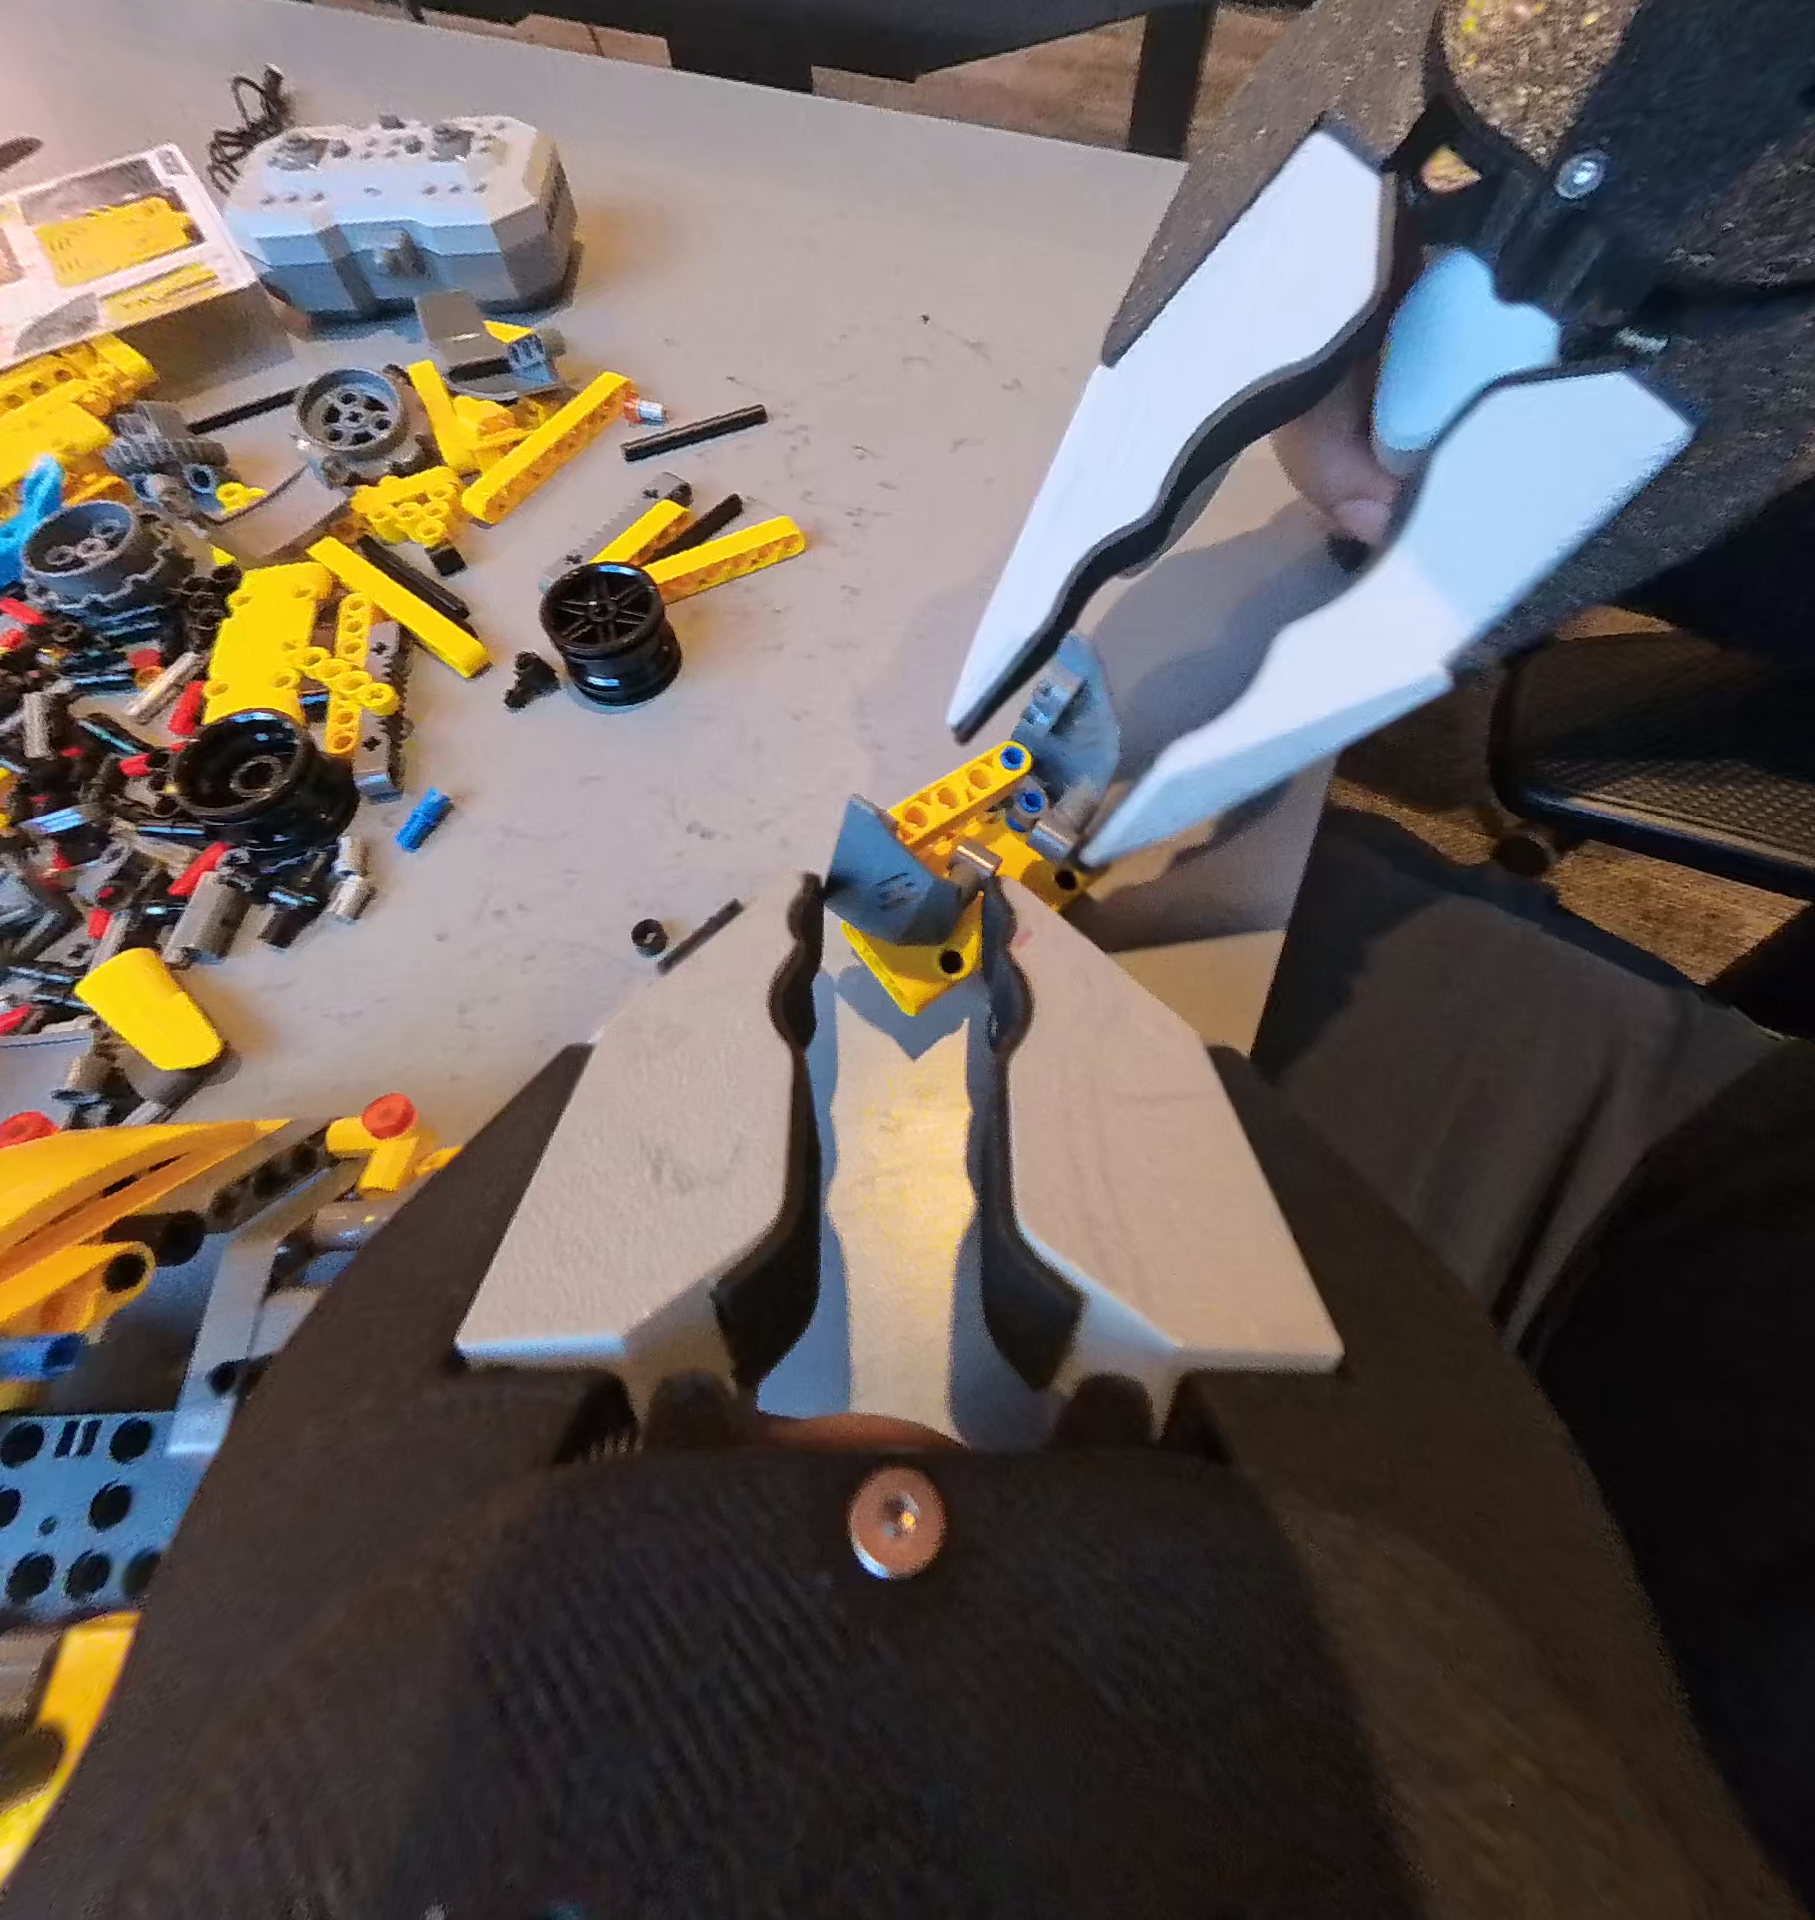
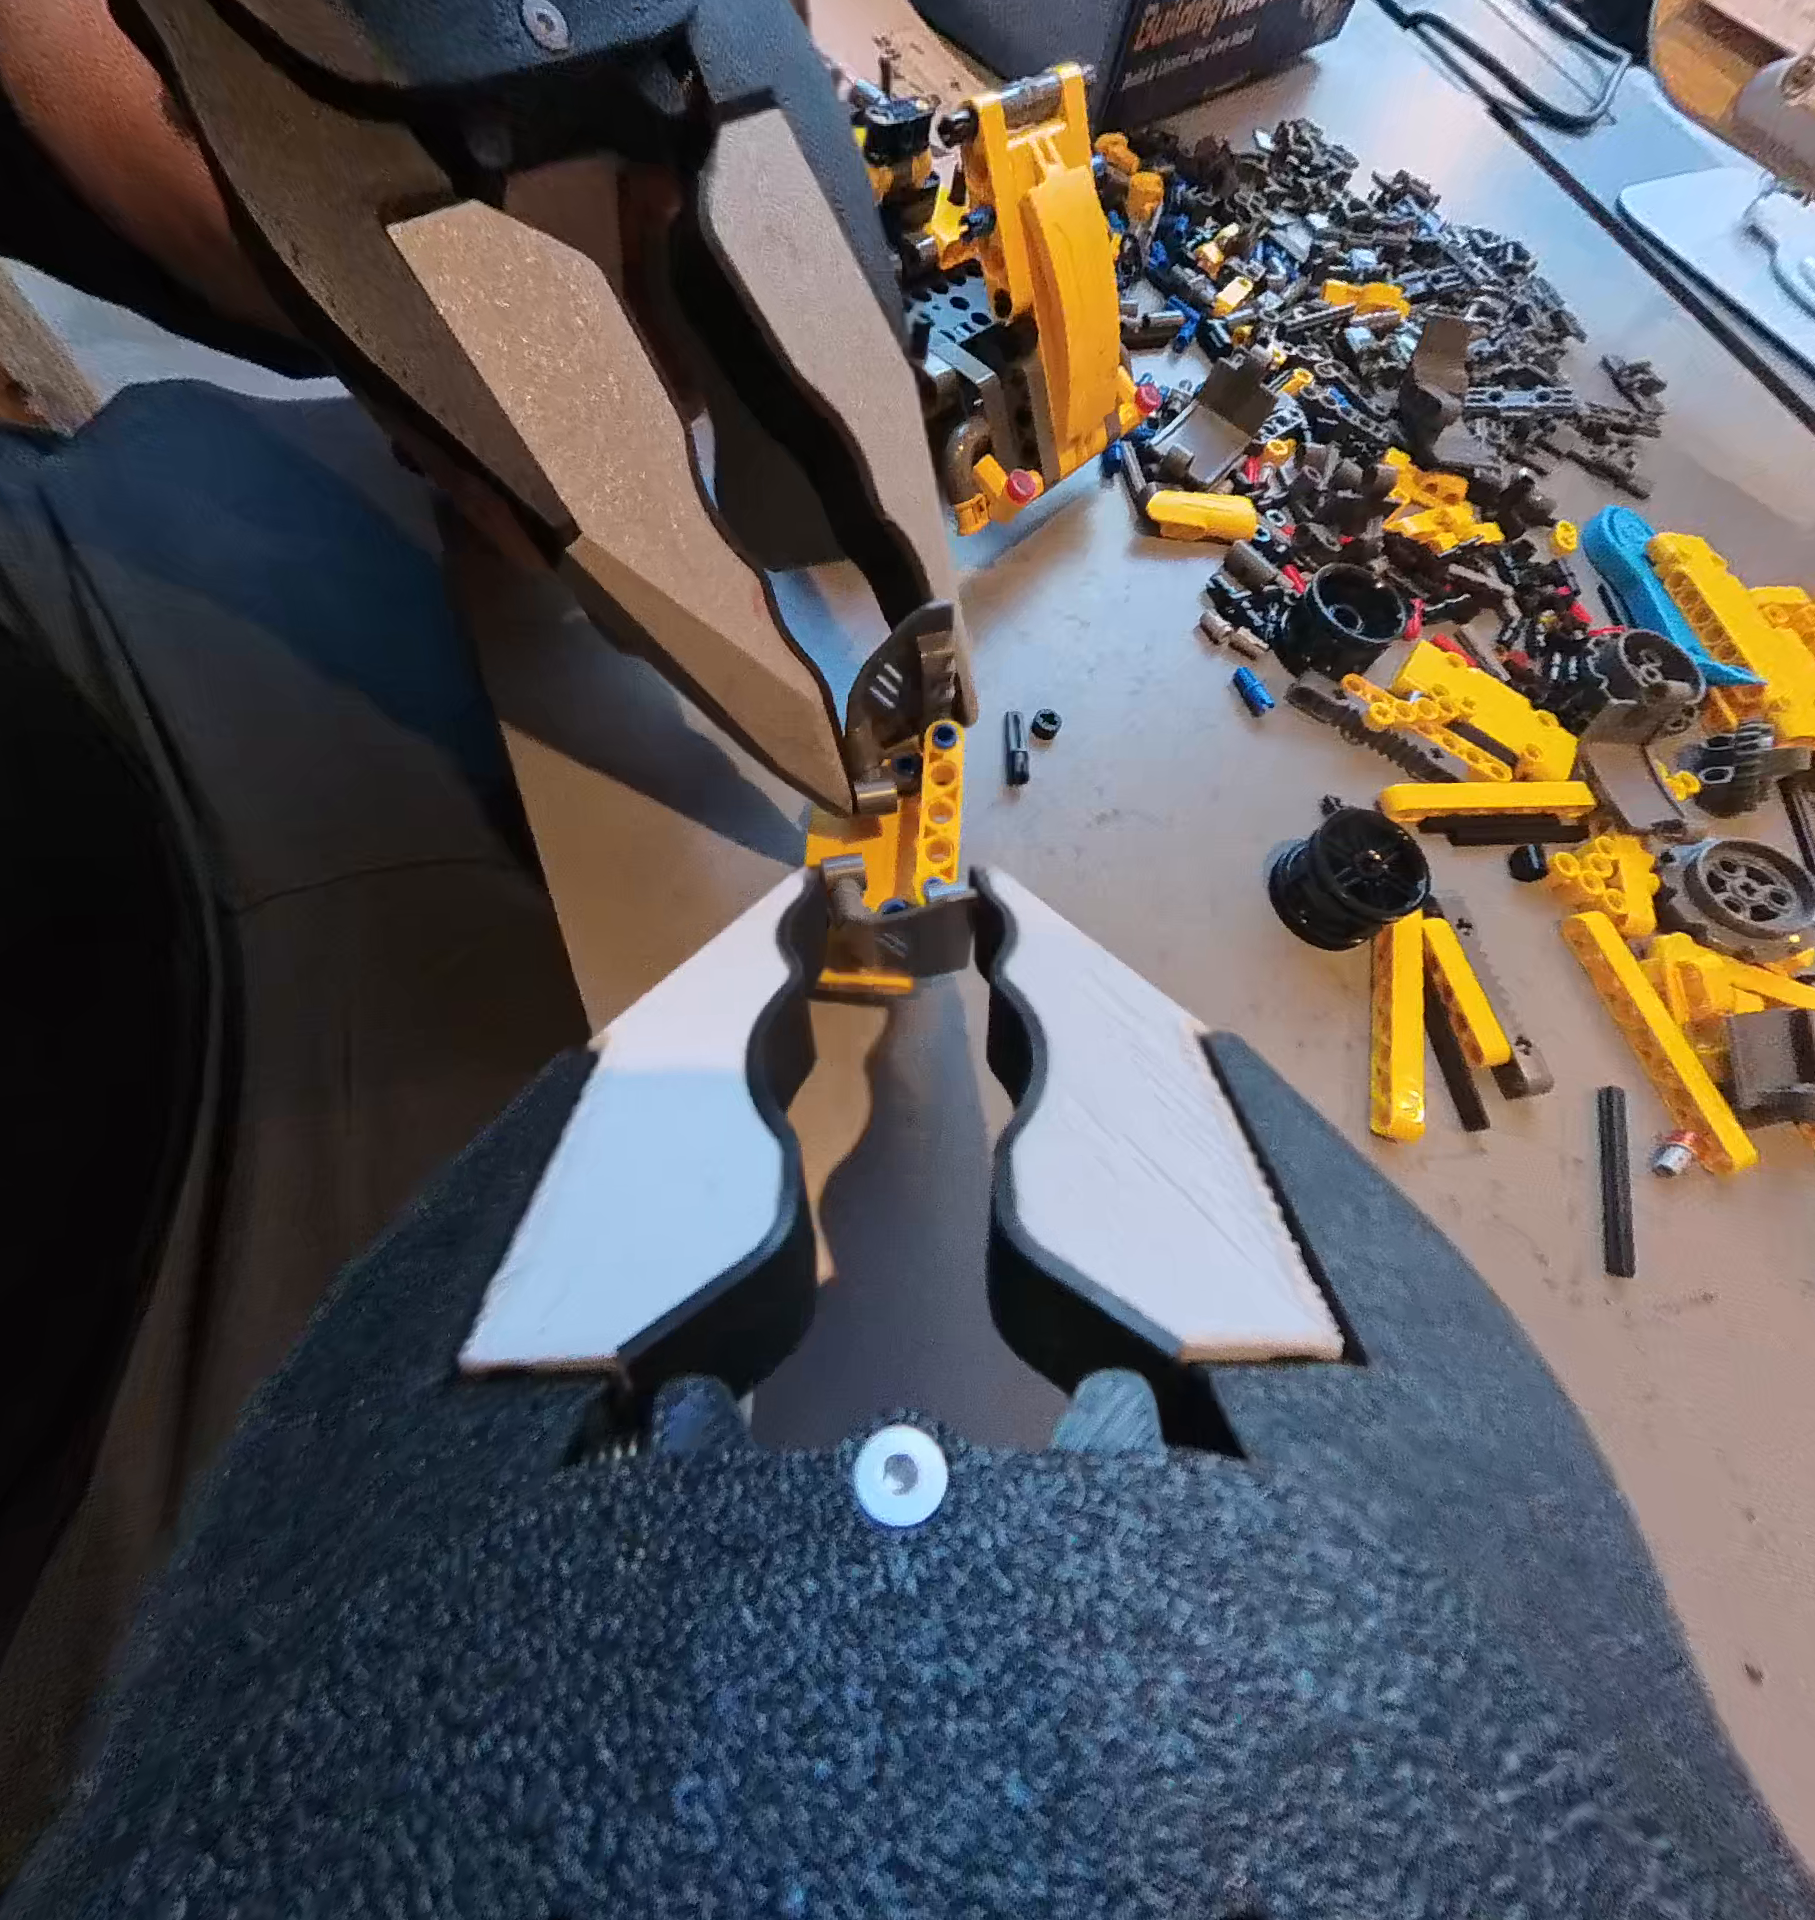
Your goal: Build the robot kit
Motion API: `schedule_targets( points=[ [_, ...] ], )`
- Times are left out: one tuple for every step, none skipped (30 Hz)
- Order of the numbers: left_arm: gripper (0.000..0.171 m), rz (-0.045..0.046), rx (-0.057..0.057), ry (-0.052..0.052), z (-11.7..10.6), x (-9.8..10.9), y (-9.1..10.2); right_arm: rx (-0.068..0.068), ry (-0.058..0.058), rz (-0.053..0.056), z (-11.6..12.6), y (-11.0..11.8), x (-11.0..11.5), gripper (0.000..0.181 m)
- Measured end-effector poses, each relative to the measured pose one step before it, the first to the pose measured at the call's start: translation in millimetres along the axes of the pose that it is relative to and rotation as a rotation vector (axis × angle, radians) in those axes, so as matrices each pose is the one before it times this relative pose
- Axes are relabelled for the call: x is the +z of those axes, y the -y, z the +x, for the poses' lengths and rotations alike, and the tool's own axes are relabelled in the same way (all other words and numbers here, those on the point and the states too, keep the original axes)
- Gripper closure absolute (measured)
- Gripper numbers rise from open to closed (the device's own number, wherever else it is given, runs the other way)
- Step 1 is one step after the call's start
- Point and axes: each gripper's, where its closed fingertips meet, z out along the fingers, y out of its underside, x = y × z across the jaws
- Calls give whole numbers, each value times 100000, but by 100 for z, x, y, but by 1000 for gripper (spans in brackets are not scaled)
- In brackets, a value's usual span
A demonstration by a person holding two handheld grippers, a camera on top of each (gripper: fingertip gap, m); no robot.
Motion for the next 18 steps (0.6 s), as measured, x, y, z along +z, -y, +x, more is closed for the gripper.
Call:
schedule_targets(
  points=[
    [142,-34,389,-208,91,59,-57,-431,645,-705,-123,-72,62,154],
    [142,-584,2463,235,7,-15,-90,197,622,-684,-91,-66,71,155],
    [142,376,3493,33,33,-76,54,39,808,-150,-123,-5,11,155],
    [143,-44,3849,-750,104,-98,8,1,1430,92,-201,0,-14,156],
    [143,-644,3954,-1659,214,-104,-70,556,2443,25,-313,2,-5,156],
    [144,-1151,4408,-2605,317,-132,-116,1098,2482,-133,-289,8,1,156],
    [145,-1580,4559,-2033,186,-171,-168,1080,557,-162,15,-12,-14,156],
    [147,-3452,4395,-1417,69,-152,-462,677,-512,-138,173,-50,-42,154],
    [149,-2054,3442,-1612,150,-131,-292,770,-924,-172,255,-65,-72,151],
    [167,-3803,2752,647,-200,-171,-594,-292,-826,415,191,-19,-178,150],
    [171,987,3213,678,-69,-158,-9,-750,301,536,-31,14,-167,150],
    [171,824,460,-1237,241,-88,62,-241,639,-292,-135,-105,-21,150],
    [171,-337,-583,243,-28,3,-63,-262,-454,-671,-3,-146,108,151],
    [171,-271,-853,1492,-193,1,-35,-34,-1238,2,142,-37,98,151],
    [168,419,-1178,863,-64,-38,72,461,-1329,-186,243,-17,55,151],
    [152,587,-1967,-368,178,-46,100,51,-402,-216,120,11,24,151],
    [135,-270,-1824,-121,174,-3,-12,-427,606,-20,-52,18,11,151],
    [125,-227,-580,1087,50,30,-49,-7,909,-140,-101,11,21,151]
  ],
)
